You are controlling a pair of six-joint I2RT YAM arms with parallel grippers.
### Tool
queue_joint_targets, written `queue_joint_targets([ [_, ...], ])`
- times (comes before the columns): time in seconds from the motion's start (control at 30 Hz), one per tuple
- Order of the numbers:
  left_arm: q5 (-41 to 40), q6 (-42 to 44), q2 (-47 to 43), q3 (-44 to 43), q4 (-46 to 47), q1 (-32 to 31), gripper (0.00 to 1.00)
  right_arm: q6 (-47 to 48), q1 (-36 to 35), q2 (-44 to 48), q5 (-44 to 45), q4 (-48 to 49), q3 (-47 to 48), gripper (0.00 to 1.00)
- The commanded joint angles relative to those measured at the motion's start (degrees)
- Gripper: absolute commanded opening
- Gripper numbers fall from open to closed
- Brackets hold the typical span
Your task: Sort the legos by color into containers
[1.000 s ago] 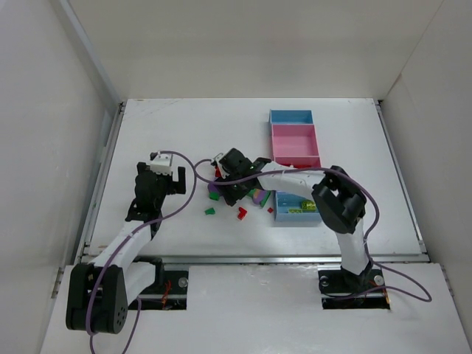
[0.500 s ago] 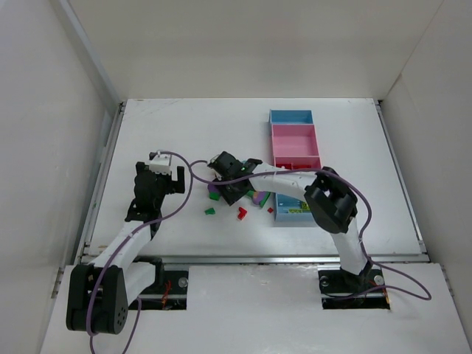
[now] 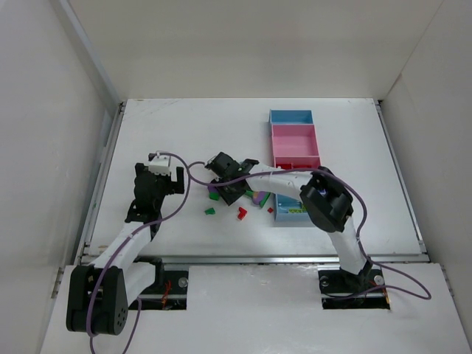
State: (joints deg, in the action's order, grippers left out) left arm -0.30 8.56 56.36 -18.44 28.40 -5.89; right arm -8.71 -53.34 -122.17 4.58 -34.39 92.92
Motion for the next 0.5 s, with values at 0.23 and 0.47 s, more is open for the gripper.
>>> queue_joint_targets([
  [0.23,0.38,1.11,-1.60,0.24,2.89,-0.09,1.00,1.59,-0.89,-3.16,-0.11,-0.32,2.08,0.29],
  [0.47,0.38,1.11,-1.60,0.24,2.89,-0.09,1.00,1.59,-0.89,-2.11,0.69,1.43,0.85,0.15],
])
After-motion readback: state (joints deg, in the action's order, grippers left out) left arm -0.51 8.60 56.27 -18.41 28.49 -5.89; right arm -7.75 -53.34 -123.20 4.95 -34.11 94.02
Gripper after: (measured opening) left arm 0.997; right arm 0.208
